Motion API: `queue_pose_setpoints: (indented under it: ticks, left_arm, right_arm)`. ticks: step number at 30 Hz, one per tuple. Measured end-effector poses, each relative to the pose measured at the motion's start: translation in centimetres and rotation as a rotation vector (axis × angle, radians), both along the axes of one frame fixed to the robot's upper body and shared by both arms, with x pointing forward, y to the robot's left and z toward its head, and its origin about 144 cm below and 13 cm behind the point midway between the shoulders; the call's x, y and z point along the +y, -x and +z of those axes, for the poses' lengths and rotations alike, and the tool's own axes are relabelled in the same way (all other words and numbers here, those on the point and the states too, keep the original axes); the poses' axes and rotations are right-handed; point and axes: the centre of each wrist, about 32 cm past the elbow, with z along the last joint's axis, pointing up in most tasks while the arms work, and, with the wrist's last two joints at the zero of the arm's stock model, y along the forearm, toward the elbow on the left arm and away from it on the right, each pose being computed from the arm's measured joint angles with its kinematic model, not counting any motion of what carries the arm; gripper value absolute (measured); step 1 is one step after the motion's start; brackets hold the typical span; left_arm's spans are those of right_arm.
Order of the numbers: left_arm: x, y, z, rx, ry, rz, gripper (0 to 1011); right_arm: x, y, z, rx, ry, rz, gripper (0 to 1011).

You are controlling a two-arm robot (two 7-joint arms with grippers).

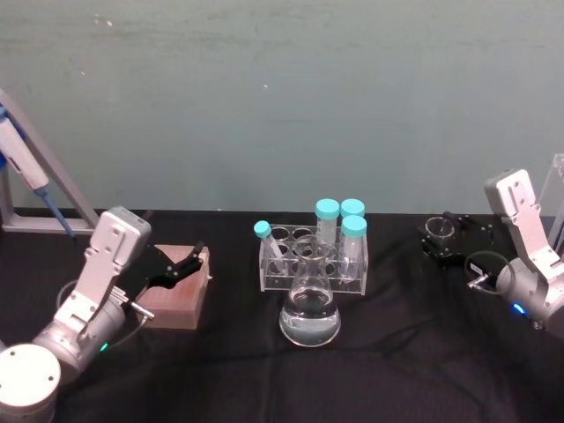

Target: Place the experimental apparatus aside using one hand.

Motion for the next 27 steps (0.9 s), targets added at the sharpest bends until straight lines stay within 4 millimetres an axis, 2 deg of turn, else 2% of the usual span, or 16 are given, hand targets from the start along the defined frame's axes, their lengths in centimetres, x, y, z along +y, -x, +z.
queue_pose_setpoints:
  ticks: [27]
  left_arm:
    - [0.0, 0.0, 0.0, 0.0, 0.0, 0.0, 1000]
  right_arm:
    - [2.0, -0.2, -0.3, 0.018, 0.0, -0.207, 530]
